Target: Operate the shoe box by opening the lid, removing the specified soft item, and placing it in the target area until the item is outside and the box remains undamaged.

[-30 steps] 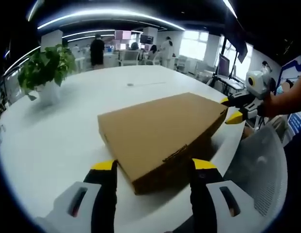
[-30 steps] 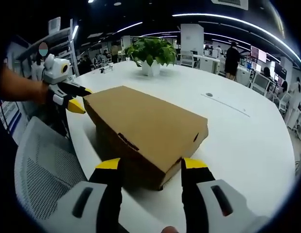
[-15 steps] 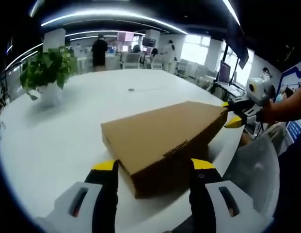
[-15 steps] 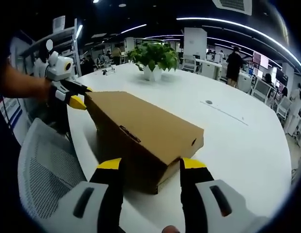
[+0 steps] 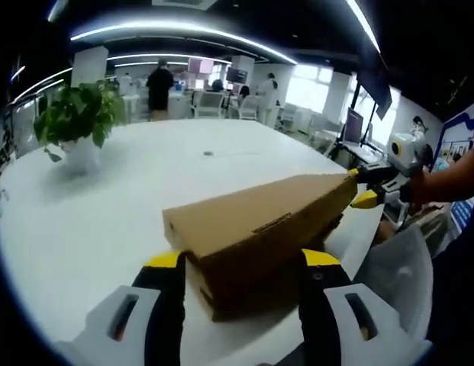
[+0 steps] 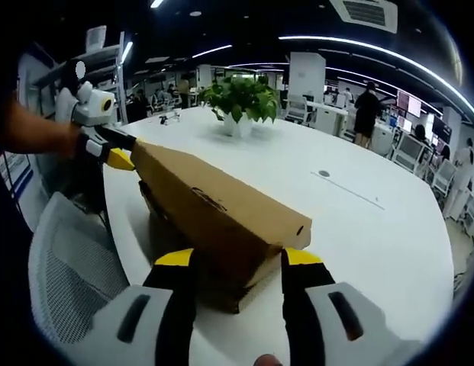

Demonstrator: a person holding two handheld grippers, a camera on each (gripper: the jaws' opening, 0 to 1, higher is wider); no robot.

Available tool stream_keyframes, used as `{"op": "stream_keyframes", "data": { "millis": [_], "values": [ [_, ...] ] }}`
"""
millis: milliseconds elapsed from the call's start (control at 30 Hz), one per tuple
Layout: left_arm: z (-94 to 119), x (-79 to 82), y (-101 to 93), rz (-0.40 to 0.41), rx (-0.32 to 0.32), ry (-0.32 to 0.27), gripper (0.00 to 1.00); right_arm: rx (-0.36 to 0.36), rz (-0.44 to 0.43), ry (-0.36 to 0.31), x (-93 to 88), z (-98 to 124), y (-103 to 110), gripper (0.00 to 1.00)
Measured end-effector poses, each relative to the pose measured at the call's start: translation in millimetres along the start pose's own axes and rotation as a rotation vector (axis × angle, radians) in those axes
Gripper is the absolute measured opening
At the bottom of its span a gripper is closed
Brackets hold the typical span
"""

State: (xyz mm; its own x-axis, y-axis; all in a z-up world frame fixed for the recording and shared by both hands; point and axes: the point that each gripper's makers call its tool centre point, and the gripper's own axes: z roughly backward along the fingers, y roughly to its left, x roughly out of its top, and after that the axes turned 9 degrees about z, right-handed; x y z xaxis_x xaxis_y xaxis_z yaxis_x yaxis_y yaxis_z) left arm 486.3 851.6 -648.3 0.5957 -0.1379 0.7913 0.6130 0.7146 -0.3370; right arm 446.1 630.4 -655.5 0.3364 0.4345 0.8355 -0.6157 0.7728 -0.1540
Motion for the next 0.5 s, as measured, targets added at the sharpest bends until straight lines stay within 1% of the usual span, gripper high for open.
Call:
{"op": "stream_keyframes", "data": {
  "millis": [200, 300, 500],
  "values": [
    [0, 14.0, -0.4, -0.007, -0.001, -0.026, 0.59, -0.039, 0.025, -0.020, 9.0, 0, -12, 0.34],
    [0, 18.2, -0.1, -0.013, -0.001, -0.034, 0.60, -0.061, 0.036, -0.030, 13.0, -1, -19, 0.31],
    [-2, 35.1, -0.4, -0.029, 0.005, -0.066, 0.60, -0.119, 0.043, -0.051, 26.9, -2, -37, 0.24]
  ]
}}
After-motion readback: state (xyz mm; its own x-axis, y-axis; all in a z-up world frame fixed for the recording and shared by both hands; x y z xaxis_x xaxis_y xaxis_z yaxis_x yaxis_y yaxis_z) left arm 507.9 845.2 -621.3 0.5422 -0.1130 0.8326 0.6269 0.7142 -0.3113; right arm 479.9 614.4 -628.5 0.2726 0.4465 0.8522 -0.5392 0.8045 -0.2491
